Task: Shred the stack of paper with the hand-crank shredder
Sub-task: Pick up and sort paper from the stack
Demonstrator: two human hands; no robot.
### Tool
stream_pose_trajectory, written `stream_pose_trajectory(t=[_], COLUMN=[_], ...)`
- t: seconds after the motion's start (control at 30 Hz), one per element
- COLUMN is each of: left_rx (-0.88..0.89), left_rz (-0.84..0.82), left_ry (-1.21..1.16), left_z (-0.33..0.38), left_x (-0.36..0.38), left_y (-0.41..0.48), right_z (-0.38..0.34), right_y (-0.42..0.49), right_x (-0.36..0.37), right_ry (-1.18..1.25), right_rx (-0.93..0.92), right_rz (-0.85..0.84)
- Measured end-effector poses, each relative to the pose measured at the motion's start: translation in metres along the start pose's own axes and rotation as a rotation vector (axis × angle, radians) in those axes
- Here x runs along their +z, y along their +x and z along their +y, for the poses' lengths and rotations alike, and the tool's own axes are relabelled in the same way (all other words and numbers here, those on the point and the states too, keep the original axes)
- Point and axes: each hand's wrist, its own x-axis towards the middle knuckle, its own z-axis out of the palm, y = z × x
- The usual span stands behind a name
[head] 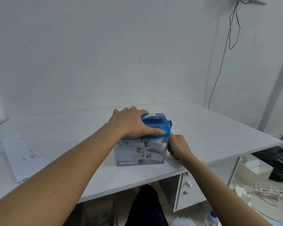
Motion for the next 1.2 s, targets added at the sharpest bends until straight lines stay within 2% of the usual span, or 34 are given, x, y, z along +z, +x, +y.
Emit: stream_pose_trajectory(t=[0.17,0.3,0.43,0.6,0.73,0.8,0.9,0.97,1.03,1.2], left_rx=[-0.004,-0.001,0.026,0.034,0.044,0.046,0.053,0.049,0.039,0.016], left_rz=[-0.01,-0.015,-0.033,-0.017,-0.015,-0.01,-0.004,0.004,0.008,0.004], left_ry=[-0.014,-0.047,-0.065,-0.08,-0.052,-0.045,-0.041,-0.034,-0.031,-0.03], left_z=[-0.001,-0.002,-0.003,-0.004,-0.003,-0.005,-0.005,-0.004,-0.003,-0.003], left_x=[0.001,0.0,-0.002,-0.001,0.0,0.001,0.002,0.003,0.003,0.004], left_y=[0.002,0.004,0.007,0.01,0.01,0.009,0.008,0.007,0.007,0.007], right_z=[0.0,-0.022,-0.057,-0.093,-0.104,-0.098,-0.068,-0.038,-0.015,-0.002], right_y=[-0.033,-0.057,-0.063,-0.025,0.022,0.045,0.062,0.057,0.042,0.001], right_x=[-0.017,-0.035,-0.054,-0.054,-0.04,-0.03,-0.014,-0.004,0.003,-0.001], right_ry=[-0.108,0.076,0.188,0.116,0.15,0.084,0.106,0.152,0.158,0.12], right_rx=[-0.017,-0.011,-0.143,-0.277,-0.216,-0.185,-0.063,0.018,0.063,0.031], right_rz=[-0.011,-0.057,-0.1,0.036,0.117,0.136,0.056,-0.009,0.026,0.121])
